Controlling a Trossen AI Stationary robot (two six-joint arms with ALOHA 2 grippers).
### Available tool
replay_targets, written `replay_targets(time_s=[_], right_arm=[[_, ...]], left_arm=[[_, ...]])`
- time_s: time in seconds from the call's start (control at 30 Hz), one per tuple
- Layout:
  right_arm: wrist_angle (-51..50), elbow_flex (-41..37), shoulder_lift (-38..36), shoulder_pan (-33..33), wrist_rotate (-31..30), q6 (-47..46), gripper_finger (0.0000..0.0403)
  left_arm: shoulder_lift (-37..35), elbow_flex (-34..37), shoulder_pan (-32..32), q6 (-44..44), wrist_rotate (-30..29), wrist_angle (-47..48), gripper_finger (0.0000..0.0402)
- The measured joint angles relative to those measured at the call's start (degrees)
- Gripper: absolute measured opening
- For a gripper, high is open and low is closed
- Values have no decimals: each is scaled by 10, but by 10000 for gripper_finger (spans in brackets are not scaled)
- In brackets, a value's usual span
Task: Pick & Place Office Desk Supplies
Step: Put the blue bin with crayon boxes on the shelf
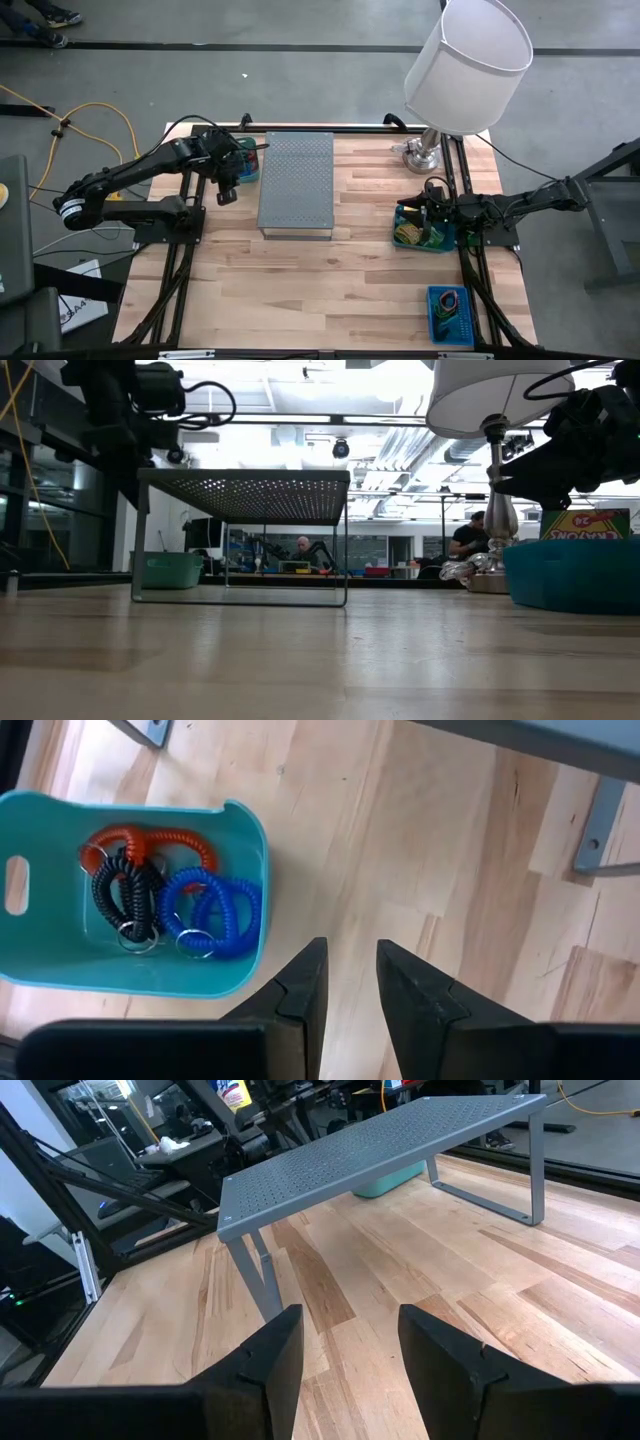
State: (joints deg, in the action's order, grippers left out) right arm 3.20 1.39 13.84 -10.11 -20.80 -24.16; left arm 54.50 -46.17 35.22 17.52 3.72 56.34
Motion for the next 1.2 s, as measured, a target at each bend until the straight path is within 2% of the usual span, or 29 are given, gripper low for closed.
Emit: replay_targets(time_s=[0.27,0.37,0.43,0.77,1.03,1.2], right_arm=[[0,0,0,0,0,0,153],[0,0,0,0,0,0,153],[0,0,0,0,0,0,153],[0,0,0,0,0,0,153],[0,0,0,0,0,0,153],[0,0,0,0,0,0,153]], left_arm=[[0,0,-4,-30,17,0,83],[-9,0,-23,-41,43,0,83],[-20,0,-47,-60,39,0,83],[-66,0,-231,-178,-39,14,83],[-63,0,-388,-283,-67,10,83],[-60,0,-484,-309,-70,-1,83]])
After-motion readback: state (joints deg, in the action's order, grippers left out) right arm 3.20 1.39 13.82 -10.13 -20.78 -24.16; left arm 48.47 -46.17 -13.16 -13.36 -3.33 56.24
